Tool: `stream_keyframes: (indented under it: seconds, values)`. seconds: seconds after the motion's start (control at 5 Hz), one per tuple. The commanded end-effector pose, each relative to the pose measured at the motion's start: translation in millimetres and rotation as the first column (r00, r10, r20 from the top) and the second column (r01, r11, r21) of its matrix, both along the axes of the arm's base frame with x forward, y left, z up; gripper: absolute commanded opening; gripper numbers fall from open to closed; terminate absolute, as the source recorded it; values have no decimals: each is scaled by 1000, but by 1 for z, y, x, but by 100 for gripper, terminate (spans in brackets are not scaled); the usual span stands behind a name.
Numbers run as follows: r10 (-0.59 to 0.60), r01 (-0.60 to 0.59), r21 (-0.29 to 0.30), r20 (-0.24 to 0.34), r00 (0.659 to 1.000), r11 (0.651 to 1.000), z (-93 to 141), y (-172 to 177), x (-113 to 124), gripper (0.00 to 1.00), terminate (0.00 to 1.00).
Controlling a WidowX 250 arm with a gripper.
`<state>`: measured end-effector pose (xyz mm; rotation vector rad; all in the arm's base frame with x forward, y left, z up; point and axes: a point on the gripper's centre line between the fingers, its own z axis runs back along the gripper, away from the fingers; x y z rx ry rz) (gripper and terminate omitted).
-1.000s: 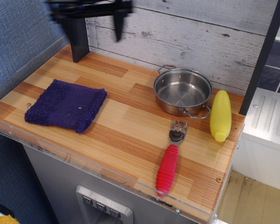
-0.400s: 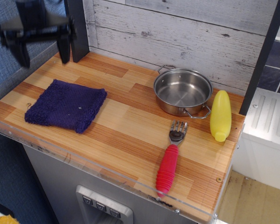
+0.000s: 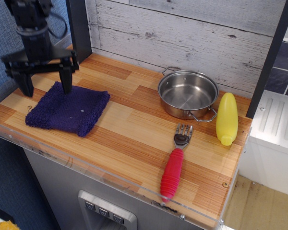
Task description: Move the purple towel to the left of the pot
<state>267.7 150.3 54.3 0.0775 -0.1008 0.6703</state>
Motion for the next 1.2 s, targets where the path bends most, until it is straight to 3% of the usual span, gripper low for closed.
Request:
stream_keyframes:
  seconds: [0.0, 0.2, 0.6, 1.0]
  values:
    - [-31, 31, 12, -8, 999, 999, -14, -9, 0, 100, 0]
    - [-43, 44, 1, -54, 998, 999, -35, -11, -5, 100, 0]
    - [-41, 42, 3, -88, 995, 999, -50, -7, -10, 100, 0]
    - [-60, 61, 4, -58, 997, 998, -41, -16, 19, 100, 0]
